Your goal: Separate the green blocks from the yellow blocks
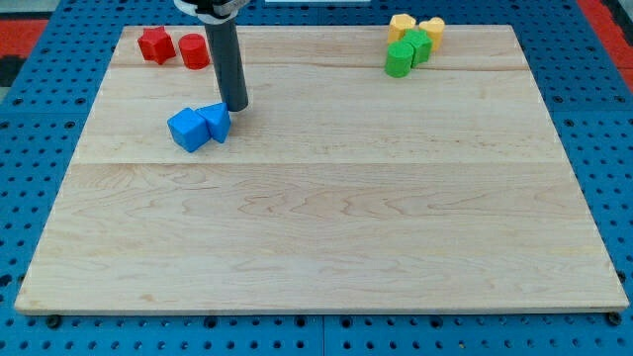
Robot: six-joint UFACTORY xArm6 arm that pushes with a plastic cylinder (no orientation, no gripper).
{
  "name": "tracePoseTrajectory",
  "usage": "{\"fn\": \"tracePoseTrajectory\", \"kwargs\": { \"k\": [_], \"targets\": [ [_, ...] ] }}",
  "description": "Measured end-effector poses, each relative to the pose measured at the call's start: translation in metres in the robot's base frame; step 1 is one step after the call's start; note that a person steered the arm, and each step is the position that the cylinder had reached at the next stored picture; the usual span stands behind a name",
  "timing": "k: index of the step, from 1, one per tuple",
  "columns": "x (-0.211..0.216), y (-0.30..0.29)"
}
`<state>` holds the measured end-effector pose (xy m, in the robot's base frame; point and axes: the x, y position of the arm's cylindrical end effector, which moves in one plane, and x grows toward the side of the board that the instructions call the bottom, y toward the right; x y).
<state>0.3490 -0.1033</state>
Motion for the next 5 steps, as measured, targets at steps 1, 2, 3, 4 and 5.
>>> {"fn": "tracePoseTrajectory", "kwargs": {
  "k": [1, 2, 3, 4, 5],
  "targets": [
    [-0.047, 0.079],
    [-0.098, 0.114],
    [-0.125, 0.175],
    [-0.131, 0.23],
    [-0.119, 0.249]
  ]
}}
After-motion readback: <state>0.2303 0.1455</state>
